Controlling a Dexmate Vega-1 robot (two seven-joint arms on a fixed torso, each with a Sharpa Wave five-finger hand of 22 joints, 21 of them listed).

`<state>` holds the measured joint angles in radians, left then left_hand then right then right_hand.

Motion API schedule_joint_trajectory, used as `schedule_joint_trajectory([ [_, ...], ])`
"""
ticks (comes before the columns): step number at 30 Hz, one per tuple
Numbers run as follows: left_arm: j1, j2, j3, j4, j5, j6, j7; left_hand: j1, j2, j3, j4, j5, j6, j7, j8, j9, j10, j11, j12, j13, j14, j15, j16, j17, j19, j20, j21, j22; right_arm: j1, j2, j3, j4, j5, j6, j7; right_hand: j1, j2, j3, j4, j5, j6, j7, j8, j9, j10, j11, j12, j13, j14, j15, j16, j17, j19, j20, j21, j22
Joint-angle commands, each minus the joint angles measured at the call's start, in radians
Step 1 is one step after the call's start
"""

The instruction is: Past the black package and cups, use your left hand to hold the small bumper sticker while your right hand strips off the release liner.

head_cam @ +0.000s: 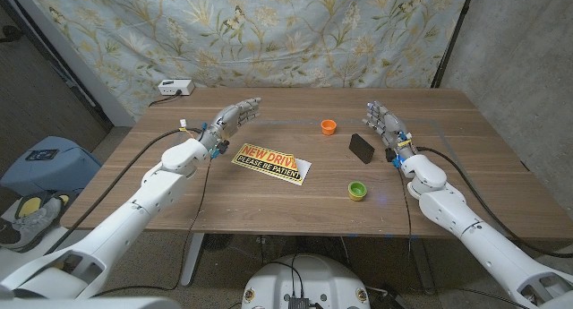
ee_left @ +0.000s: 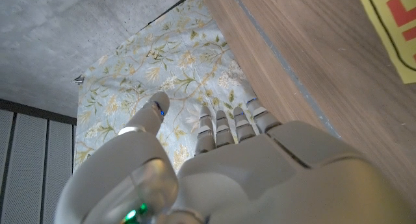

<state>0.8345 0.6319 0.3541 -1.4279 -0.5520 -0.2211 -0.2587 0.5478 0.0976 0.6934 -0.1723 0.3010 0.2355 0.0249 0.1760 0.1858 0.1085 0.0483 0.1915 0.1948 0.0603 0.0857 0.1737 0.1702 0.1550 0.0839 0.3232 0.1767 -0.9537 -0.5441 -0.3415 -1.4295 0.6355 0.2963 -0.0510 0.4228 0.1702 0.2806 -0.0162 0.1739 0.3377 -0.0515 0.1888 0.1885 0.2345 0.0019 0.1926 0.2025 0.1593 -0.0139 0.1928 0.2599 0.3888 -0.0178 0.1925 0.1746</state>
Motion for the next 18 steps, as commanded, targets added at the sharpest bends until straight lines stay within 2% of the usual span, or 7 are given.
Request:
schedule_joint_trajectory([
  [1,-0.025,0.067,0.032,-0.031,0.057,-0.014,-0.108,0.008,-0.008,-0.008,0.000,0.008,-0.014,0.000,-0.001,-0.001,-0.012,0.003,-0.002,0.004,-0.012,0.003,-0.002,0.001,-0.005,0.002,-0.004,0.002,-0.045,-0.019,0.016,-0.053,-0.017,0.020,-0.044,0.002,-0.005,0.005,-0.004,0.005,0.004,0.005,0.005,0.004,-0.003,0.006,0.001,0.001,0.000,0.007,0.003,0.001,0.002,0.006,0.005,0.002],
  [11,-0.070,0.094,0.060,-0.012,0.082,-0.052,-0.197,0.026,-0.007,-0.009,-0.004,0.020,-0.028,0.007,0.000,-0.001,-0.028,0.010,-0.002,0.004,-0.021,0.003,0.000,0.002,-0.004,-0.001,-0.010,0.001,-0.061,-0.040,0.029,-0.075,-0.035,0.027,-0.069,0.001,-0.005,0.008,-0.004,0.005,0.002,0.007,0.005,0.004,-0.006,0.009,0.001,0.001,-0.001,0.008,0.004,-0.001,0.000,0.006,0.004,0.002],
  [18,-0.101,0.104,0.084,0.008,0.110,-0.078,-0.243,0.056,-0.003,-0.001,-0.011,0.040,-0.044,0.002,0.002,-0.001,-0.046,0.008,-0.001,0.004,-0.038,0.010,-0.001,0.002,-0.007,0.002,-0.019,0.001,-0.053,-0.044,0.036,-0.053,-0.040,0.052,-0.059,-0.001,-0.005,0.011,-0.004,0.005,0.001,0.008,0.005,0.004,-0.007,0.014,0.001,0.001,-0.005,0.015,0.003,-0.003,-0.001,0.006,0.004,0.002],
])
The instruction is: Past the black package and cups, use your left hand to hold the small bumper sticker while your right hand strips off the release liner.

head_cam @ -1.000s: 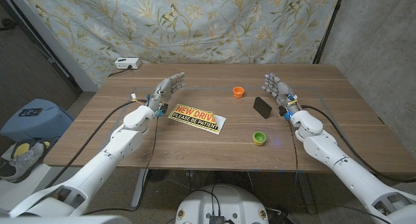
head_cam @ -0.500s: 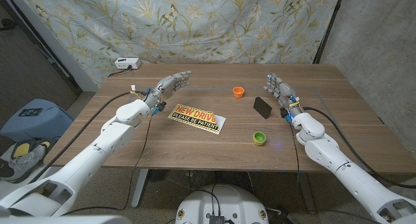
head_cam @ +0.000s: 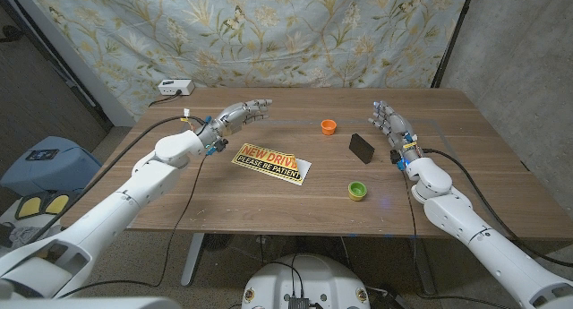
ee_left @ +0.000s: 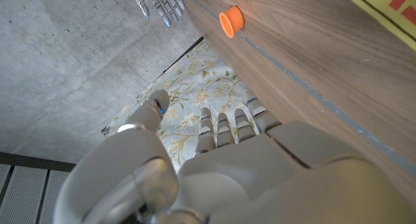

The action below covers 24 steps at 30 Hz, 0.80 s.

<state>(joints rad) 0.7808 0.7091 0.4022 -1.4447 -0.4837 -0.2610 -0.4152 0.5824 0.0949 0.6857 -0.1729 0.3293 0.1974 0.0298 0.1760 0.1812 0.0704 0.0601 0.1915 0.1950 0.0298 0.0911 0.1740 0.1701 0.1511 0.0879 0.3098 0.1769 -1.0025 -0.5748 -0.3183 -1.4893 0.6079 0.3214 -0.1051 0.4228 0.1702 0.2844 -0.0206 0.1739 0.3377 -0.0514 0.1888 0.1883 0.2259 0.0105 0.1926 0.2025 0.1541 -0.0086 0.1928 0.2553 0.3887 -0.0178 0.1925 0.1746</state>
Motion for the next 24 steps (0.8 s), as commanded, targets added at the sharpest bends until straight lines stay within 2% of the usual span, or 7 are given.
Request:
schedule_joint_trajectory([
  [1,-0.051,0.028,0.039,0.025,0.046,-0.038,-0.089,0.025,0.000,0.008,-0.011,0.013,-0.007,-0.003,0.002,0.004,-0.009,-0.004,-0.001,0.004,-0.008,0.004,-0.001,0.002,-0.003,-0.002,-0.007,0.001,-0.003,-0.014,0.013,0.011,-0.013,0.031,-0.004,-0.001,-0.005,0.007,0.001,0.005,0.001,0.009,0.004,0.004,0.001,0.003,0.001,0.001,0.001,0.010,0.004,0.001,-0.001,0.007,0.004,0.002],
  [8,-0.093,0.040,0.068,0.036,0.086,-0.044,-0.130,0.052,-0.001,0.015,-0.016,0.028,-0.009,-0.001,0.007,0.004,-0.017,-0.007,0.001,0.004,-0.019,0.006,-0.001,0.003,-0.003,-0.002,-0.013,0.000,-0.003,-0.009,0.018,0.026,-0.011,0.048,-0.003,-0.002,-0.006,0.010,0.000,0.005,0.000,0.010,0.004,0.004,-0.002,0.008,0.001,0.001,0.000,0.010,0.004,-0.001,-0.002,0.008,0.004,0.002],
  [13,-0.143,0.054,0.103,0.041,0.130,-0.044,-0.188,0.104,-0.024,0.018,-0.019,0.051,-0.033,-0.005,0.008,0.005,-0.061,-0.010,-0.003,0.005,-0.052,0.012,-0.002,0.004,-0.013,0.001,-0.031,-0.001,-0.006,-0.013,0.025,0.022,-0.013,0.051,-0.009,-0.004,-0.006,0.012,0.000,0.005,-0.003,0.014,0.003,0.004,-0.003,0.015,0.002,0.001,-0.003,0.012,0.004,-0.002,-0.003,0.008,0.005,0.002],
  [18,-0.174,0.063,0.125,0.037,0.161,-0.045,-0.221,0.128,-0.037,0.016,-0.019,0.056,-0.044,-0.008,0.010,0.006,-0.087,-0.012,-0.005,0.006,-0.070,0.016,-0.003,0.004,-0.018,0.000,-0.040,-0.001,-0.011,-0.018,0.033,0.019,-0.014,0.059,-0.015,-0.006,-0.006,0.014,0.001,0.004,-0.007,0.015,0.002,0.004,-0.008,0.021,0.001,0.001,-0.005,0.014,0.004,-0.003,-0.005,0.010,0.004,0.002],
  [24,-0.189,0.090,0.142,-0.007,0.223,-0.040,-0.216,0.176,-0.055,0.009,-0.014,0.066,0.038,-0.010,0.044,0.011,-0.106,-0.007,0.003,0.007,-0.088,0.023,0.001,0.005,-0.024,-0.004,-0.056,0.000,-0.023,-0.023,0.041,0.012,-0.012,0.064,-0.019,-0.007,-0.006,0.016,0.001,0.004,-0.010,0.015,0.002,0.004,-0.012,0.029,0.000,0.001,-0.006,0.016,0.005,-0.004,-0.006,0.013,0.004,0.002],
])
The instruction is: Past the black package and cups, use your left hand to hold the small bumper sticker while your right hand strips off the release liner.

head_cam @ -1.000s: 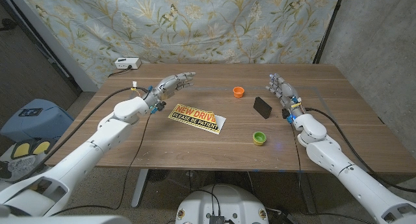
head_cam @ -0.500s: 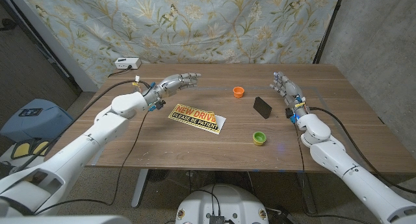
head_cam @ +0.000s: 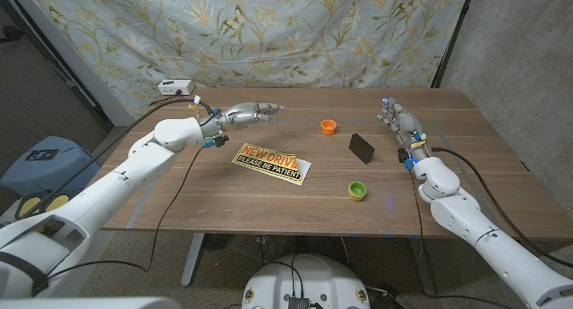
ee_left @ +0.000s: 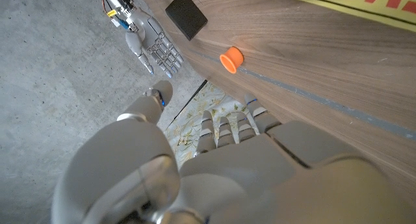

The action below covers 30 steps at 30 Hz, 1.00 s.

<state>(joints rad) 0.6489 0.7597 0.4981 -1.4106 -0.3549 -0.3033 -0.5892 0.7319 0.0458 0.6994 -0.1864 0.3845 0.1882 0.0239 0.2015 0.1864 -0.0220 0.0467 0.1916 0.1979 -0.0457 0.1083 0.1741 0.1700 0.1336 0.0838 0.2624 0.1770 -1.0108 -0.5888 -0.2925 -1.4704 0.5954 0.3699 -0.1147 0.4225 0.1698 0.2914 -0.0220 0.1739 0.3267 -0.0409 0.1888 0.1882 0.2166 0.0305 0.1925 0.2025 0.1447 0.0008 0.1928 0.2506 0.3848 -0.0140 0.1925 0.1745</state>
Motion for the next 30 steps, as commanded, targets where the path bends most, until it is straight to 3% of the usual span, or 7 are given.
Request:
schedule_joint_trajectory([
  [1,-0.058,0.045,0.048,-0.051,0.106,0.003,-0.038,0.034,-0.008,-0.007,0.001,0.012,0.063,-0.010,0.024,0.007,-0.015,0.007,0.005,0.004,-0.019,0.006,0.000,0.005,-0.011,0.000,-0.013,0.000,-0.017,-0.011,0.016,-0.009,0.001,0.016,-0.009,-0.007,-0.006,0.009,0.002,0.004,0.000,0.005,0.002,0.004,-0.003,0.009,0.000,0.001,0.003,0.007,0.005,0.001,-0.002,0.009,0.004,0.002],
  [9,-0.090,0.080,0.072,-0.113,0.169,0.029,-0.063,0.053,-0.012,-0.017,0.008,0.018,0.096,-0.014,0.031,0.011,-0.028,0.005,0.007,0.004,-0.041,0.010,-0.001,0.006,-0.034,0.006,-0.031,0.000,-0.032,-0.020,0.021,-0.023,0.002,0.010,-0.015,-0.008,-0.007,0.011,0.001,0.004,0.000,0.006,0.002,0.005,-0.006,0.011,0.000,0.002,0.002,0.009,0.005,-0.001,-0.002,0.010,0.005,0.002],
  [13,-0.116,0.096,0.091,-0.138,0.210,0.035,-0.090,0.069,-0.009,-0.020,0.009,0.025,0.075,0.007,0.019,0.012,-0.049,0.005,0.004,0.004,-0.050,0.006,0.000,0.006,-0.031,0.000,-0.034,0.001,-0.039,-0.025,0.024,-0.028,0.007,0.005,-0.014,-0.008,-0.007,0.013,0.000,0.004,0.000,0.007,0.002,0.005,-0.006,0.013,0.001,0.002,0.002,0.010,0.006,-0.001,-0.002,0.010,0.005,0.002],
  [23,-0.173,0.094,0.125,-0.154,0.274,0.039,-0.135,0.104,0.003,-0.015,0.007,0.042,0.050,0.026,0.008,0.015,-0.066,0.008,0.005,0.005,-0.063,0.008,0.002,0.006,-0.035,-0.004,-0.041,0.001,-0.035,-0.026,0.024,-0.021,0.015,0.002,-0.004,-0.009,-0.007,0.015,-0.002,0.004,-0.001,0.008,0.003,0.005,-0.007,0.016,0.002,0.002,0.003,0.012,0.008,-0.002,-0.003,0.012,0.005,0.002],
  [30,-0.213,0.090,0.147,-0.156,0.353,0.024,-0.136,0.124,0.000,-0.016,0.003,0.047,0.072,0.021,0.016,0.017,-0.064,0.007,0.011,0.005,-0.056,0.004,0.007,0.006,-0.024,-0.008,-0.040,0.001,-0.038,-0.022,0.026,-0.014,0.020,0.006,-0.005,-0.010,-0.008,0.015,-0.002,0.004,-0.002,0.008,0.003,0.005,-0.009,0.018,0.002,0.002,0.003,0.015,0.010,-0.003,-0.003,0.015,0.005,0.002],
])
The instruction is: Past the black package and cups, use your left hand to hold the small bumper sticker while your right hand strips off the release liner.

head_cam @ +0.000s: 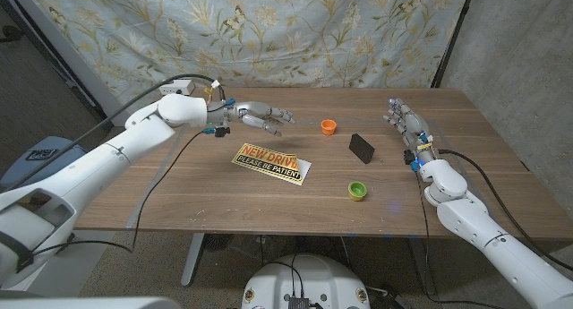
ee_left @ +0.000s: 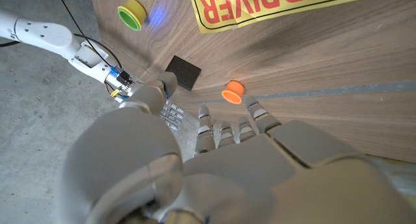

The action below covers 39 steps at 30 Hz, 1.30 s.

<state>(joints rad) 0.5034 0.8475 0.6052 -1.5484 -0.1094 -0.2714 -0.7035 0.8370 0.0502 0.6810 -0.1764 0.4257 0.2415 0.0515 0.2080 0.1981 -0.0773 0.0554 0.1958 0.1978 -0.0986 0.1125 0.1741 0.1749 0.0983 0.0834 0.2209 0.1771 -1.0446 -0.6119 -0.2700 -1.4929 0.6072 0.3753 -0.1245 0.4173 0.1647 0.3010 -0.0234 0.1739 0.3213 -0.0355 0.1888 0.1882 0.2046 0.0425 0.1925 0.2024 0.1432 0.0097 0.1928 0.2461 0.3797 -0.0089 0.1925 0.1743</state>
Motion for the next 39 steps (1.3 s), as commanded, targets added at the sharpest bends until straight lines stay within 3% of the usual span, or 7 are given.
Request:
schedule_joint_trajectory([
  [1,-0.073,0.001,0.043,-0.017,0.117,-0.010,-0.023,0.021,-0.005,0.002,-0.007,0.006,0.021,-0.008,0.011,0.006,-0.007,-0.003,0.008,0.005,-0.003,0.000,0.007,0.001,0.012,-0.007,0.002,0.001,-0.006,0.001,0.005,0.008,0.009,0.000,0.003,-0.005,-0.002,0.006,-0.001,0.004,0.003,0.003,0.003,0.005,0.003,0.006,0.002,0.002,0.004,0.006,0.009,0.002,0.002,0.011,0.005,0.002],
  [11,-0.121,-0.020,0.071,0.010,0.155,-0.025,-0.063,0.039,-0.012,0.000,-0.010,0.008,0.022,-0.011,0.012,0.008,-0.010,-0.005,0.009,0.006,-0.001,0.001,0.008,0.001,0.015,-0.009,0.000,0.001,-0.019,0.004,0.013,0.009,0.017,0.001,-0.007,-0.007,-0.003,0.007,-0.002,0.004,-0.003,0.008,0.001,0.005,-0.002,0.016,0.002,0.002,0.001,0.011,0.011,0.002,0.002,0.016,0.006,0.002],
  [39,-0.247,-0.052,0.148,-0.017,0.222,0.028,-0.261,0.122,-0.052,-0.032,-0.005,-0.011,-0.019,0.005,0.005,0.018,-0.073,0.012,0.004,0.009,-0.052,0.016,0.000,0.003,-0.028,-0.004,-0.025,0.001,-0.067,0.000,0.042,-0.030,0.010,0.011,-0.063,-0.013,-0.003,0.009,-0.006,0.004,-0.032,0.020,-0.004,0.006,-0.045,0.035,-0.006,0.004,-0.014,0.031,0.013,0.002,-0.009,0.029,0.003,0.002],
])
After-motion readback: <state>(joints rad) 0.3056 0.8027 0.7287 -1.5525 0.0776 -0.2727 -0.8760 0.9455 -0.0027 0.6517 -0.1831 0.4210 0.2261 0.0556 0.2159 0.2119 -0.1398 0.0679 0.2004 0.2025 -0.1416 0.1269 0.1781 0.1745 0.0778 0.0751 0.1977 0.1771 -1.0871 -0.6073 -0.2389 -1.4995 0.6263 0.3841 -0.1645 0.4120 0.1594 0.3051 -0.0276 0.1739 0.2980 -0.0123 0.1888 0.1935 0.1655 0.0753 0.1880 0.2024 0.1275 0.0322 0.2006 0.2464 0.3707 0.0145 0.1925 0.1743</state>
